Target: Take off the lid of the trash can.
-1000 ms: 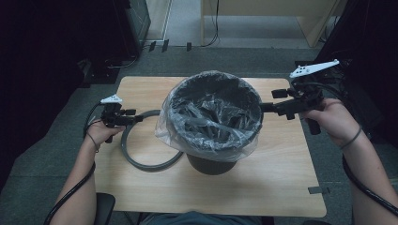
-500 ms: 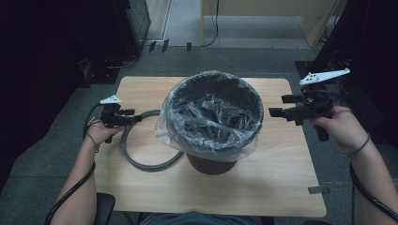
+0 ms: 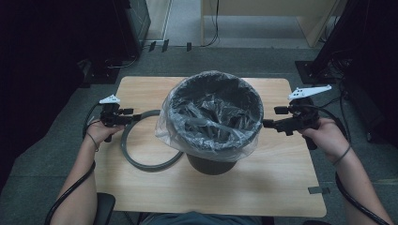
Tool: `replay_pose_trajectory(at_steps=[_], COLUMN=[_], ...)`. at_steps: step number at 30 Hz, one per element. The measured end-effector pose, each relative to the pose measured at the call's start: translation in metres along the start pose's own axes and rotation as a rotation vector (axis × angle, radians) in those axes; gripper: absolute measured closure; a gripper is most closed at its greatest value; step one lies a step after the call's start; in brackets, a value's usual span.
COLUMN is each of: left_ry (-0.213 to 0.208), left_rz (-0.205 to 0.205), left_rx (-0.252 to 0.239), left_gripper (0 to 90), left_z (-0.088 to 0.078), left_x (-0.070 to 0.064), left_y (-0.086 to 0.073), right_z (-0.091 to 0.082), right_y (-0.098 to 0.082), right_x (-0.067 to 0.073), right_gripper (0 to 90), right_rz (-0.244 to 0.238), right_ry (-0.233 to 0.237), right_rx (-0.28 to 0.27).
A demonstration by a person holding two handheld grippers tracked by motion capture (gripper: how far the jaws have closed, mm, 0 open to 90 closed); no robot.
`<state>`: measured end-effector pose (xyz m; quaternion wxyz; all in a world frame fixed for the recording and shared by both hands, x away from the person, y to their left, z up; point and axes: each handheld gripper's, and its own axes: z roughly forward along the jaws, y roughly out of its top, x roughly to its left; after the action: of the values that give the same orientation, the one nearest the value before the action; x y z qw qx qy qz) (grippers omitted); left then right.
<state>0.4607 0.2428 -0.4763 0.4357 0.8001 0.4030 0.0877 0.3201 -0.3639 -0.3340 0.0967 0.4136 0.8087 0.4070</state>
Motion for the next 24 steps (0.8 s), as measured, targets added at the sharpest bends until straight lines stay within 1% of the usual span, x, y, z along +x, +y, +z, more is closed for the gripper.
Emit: replay_pose_trajectory(at_steps=[2,6,8,11,13,22,23,24], left_ry=[0.006,0.015,0.015,0.022,0.025,0.026,0.023,0.022], left_rz=[0.005,0.004,-0.001,0.006,0.01,0.019,0.014,0.012], left_rx=[0.006,0.007,0.009,0.008,0.009,0.018,0.014,0.01], left_gripper=[36.3,35.5,35.3,35.1,35.0,33.3,33.2,33.0], left_z=[0.001,0.003,0.004,0.005,0.005,0.008,0.008,0.008], left_x=[0.002,0.005,0.006,0.007,0.007,0.008,0.008,0.008], left_y=[-0.002,-0.007,-0.009,-0.011,-0.012,-0.016,-0.016,-0.016], right_z=[0.006,0.018,0.025,0.034,0.04,0.058,0.06,0.062], right_y=[-0.003,-0.011,-0.014,-0.02,-0.024,-0.038,-0.04,-0.042], right_x=[-0.001,-0.002,-0.003,-0.003,-0.004,-0.007,-0.007,-0.007], right_gripper=[22.1,22.0,22.0,22.0,22.0,22.0,22.0,22.0], right_rz=[0.0,0.017,0.013,0.01,0.006,0.007,0.002,0.007], right_ry=[-0.001,0.003,0.001,0.003,-0.004,-0.012,-0.015,-0.014], right_rx=[0.003,0.003,0.009,0.022,0.025,0.025,0.023,0.026])
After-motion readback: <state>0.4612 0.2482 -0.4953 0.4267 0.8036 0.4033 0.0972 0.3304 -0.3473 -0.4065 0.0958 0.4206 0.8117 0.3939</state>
